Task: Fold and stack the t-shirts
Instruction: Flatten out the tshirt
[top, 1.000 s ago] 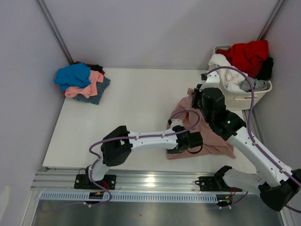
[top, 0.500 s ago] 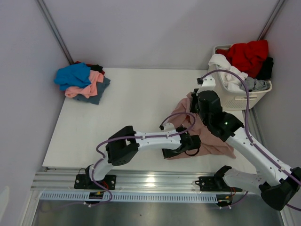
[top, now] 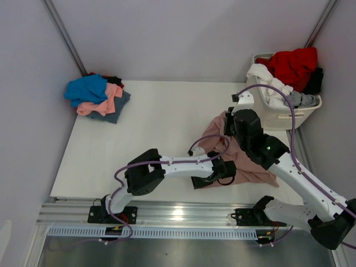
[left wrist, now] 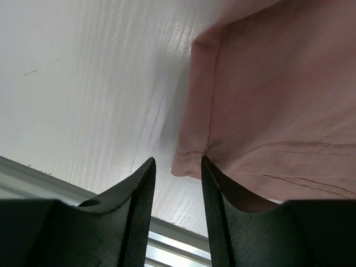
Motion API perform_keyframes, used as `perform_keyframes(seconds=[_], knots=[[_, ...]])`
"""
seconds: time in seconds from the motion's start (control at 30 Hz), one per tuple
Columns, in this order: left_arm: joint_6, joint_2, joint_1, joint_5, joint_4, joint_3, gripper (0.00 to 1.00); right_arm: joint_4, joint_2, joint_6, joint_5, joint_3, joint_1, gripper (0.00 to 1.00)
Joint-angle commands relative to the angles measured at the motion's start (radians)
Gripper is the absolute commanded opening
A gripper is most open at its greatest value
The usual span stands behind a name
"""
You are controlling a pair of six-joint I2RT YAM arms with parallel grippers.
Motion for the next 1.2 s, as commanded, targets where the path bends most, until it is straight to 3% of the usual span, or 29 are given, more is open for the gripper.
perform_keyframes(seconds=[0.0,0.37,1.17], knots=[[-0.008,-0.082,-0.005,-0.003,0.063,-0.044,0.42,0.002,-0.025,-0.007,0.023,-0.008,0.01,0.0],[0.041,-0.115,-0.013,0.024,0.197,-0.116,0.41,-0.012,-0.034,0.006,0.028,-0.037,0.013,0.0],[0.086,-0.104,-0.004,0.003,0.272,-0.13,0.39,-0.032,-0.046,0.015,0.041,-0.056,0.02,0.0]])
